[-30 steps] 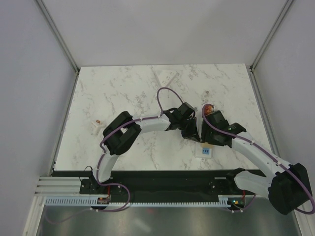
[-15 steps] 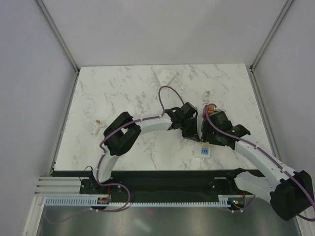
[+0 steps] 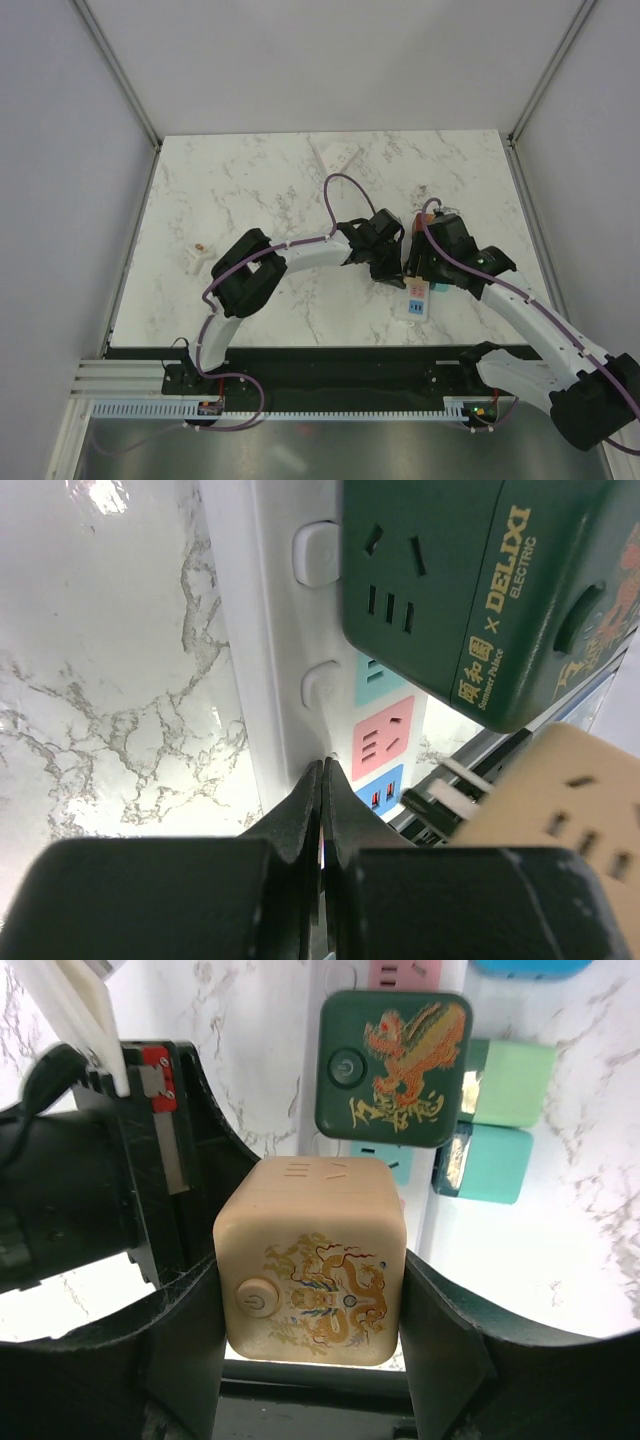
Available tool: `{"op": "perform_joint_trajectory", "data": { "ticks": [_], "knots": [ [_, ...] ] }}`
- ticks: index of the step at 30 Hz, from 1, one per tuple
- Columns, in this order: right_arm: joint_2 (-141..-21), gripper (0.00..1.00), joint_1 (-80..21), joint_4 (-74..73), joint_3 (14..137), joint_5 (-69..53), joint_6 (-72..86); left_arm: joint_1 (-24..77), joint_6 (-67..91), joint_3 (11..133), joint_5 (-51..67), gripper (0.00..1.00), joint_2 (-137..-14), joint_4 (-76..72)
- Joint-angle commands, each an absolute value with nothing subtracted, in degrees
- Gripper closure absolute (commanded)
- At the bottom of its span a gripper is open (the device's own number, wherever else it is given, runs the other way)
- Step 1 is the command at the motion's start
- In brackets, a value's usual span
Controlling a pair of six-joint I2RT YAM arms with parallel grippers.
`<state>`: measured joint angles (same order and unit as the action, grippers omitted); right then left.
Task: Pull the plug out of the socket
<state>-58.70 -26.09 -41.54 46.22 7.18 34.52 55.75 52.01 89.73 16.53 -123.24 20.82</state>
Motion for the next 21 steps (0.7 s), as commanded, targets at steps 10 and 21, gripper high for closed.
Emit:
{"op": "perform_joint_trajectory", "data": {
  "ticks": [10,21],
  "knots": [
    [-56.6,1.0,-15.7,-47.2,55.5,10.4,28.1,55.6,43.7,91.0,15.4,0.98,-119.9,24.6],
    [-62.6,1.0,-8.6,-39.7,58.8,-18.8,25.9,47.0,43.2,81.2,16.8,0.6,-101.7,22.4]
  ]
}}
